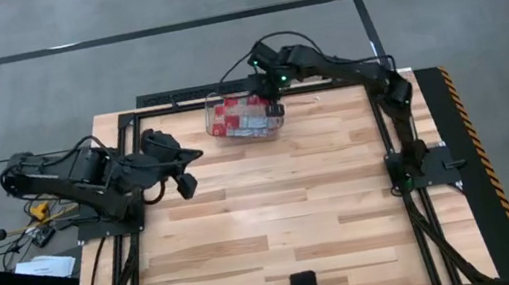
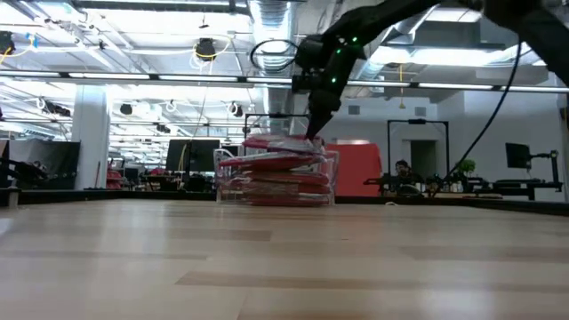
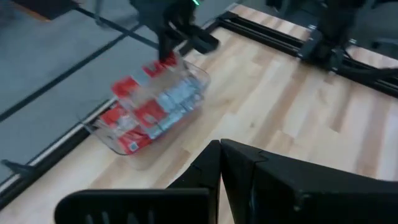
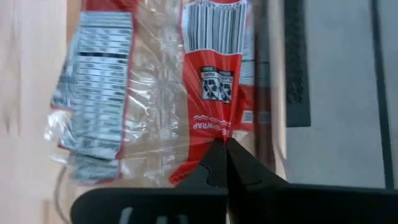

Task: Sort popcorn bags into baskets
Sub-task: Put the red popcorn pack into the transparent bin, then return to Home Position

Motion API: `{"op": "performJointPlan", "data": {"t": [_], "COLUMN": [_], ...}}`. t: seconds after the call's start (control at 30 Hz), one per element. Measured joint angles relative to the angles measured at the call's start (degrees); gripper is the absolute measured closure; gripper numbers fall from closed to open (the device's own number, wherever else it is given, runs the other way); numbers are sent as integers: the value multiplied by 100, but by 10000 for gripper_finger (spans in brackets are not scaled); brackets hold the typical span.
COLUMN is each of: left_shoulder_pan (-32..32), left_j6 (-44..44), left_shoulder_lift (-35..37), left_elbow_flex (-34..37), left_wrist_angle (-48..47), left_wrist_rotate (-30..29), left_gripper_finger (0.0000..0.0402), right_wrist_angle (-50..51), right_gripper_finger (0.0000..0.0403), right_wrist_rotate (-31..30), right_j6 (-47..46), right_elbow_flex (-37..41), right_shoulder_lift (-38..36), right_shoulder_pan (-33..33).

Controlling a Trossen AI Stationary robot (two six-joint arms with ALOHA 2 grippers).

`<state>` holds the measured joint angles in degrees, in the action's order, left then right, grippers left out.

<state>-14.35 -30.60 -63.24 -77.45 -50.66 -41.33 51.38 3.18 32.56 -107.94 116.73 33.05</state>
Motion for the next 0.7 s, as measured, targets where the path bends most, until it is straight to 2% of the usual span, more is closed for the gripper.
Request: {"op": "performJointPlan", "data": {"t": [0.13,0.23,0.53,0.7], "left_shoulder_pan": [212,406,791,921], "left_j6": [-3,23,309,479], "left_shoulder_lift": [0,0,0,42], "left_elbow_flex": [0,0,0,0], "left_wrist_angle": [-8,-6,-3,65], "left_wrist_rotate": [-271,-397,-393,-402], "left_gripper_finger": [401,401,371,353], "right_wrist_angle": [179,117,177,242], "right_gripper_finger": [397,382,265,209], "right_wrist_rotate": [-15,-216,-286,-149], "right_j6": [528,637,645,314], "right_elbow_flex": [-260,-410,-667,-887], "right_shoulder_lift": [352,506,621,337], "right_shoulder_pan": [-4,-4,-23,-31]}}
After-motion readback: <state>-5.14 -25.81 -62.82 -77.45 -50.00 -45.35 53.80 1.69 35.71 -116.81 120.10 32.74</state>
